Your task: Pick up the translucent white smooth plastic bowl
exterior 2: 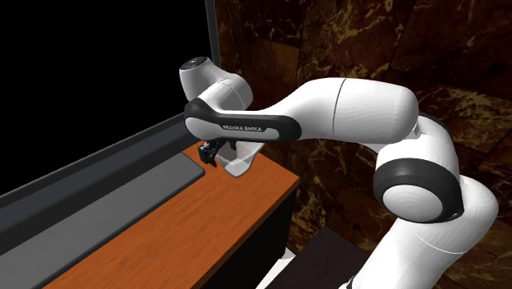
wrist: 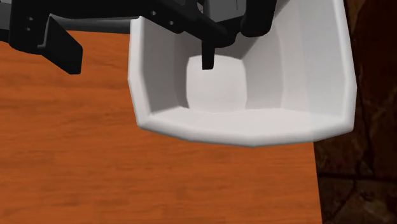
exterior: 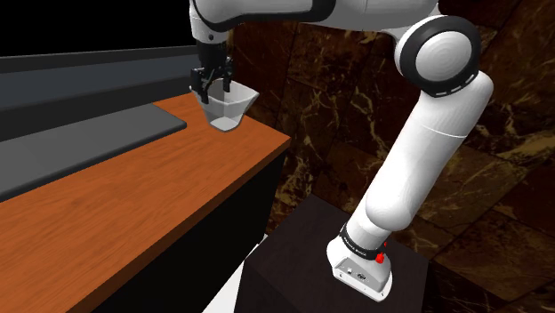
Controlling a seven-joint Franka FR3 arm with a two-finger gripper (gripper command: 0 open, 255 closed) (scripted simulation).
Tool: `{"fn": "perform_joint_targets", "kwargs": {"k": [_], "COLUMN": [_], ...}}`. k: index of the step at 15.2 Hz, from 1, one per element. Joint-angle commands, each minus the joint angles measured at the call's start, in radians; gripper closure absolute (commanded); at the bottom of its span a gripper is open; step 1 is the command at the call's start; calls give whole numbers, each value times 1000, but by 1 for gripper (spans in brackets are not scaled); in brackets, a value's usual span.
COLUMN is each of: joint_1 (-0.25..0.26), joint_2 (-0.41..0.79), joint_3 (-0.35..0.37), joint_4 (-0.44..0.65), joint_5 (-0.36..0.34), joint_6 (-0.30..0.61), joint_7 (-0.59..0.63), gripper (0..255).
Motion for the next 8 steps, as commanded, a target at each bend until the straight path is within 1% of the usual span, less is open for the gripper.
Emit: {"fn": "perform_joint_targets", "kwargs": {"k": [1,2,3,8], "joint_1": [-1,-1,0,0], "joint_2": [-2,-2,-1,-2], "joint_3": [-1,-1,0,0], "joint_4": [-25,-25,-24,-25], "joint_5": [0,0,0,0], "joint_6": [23,23,23,24], "joint_7": [2,2,3,3], "gripper": [0,0,255,255]}}
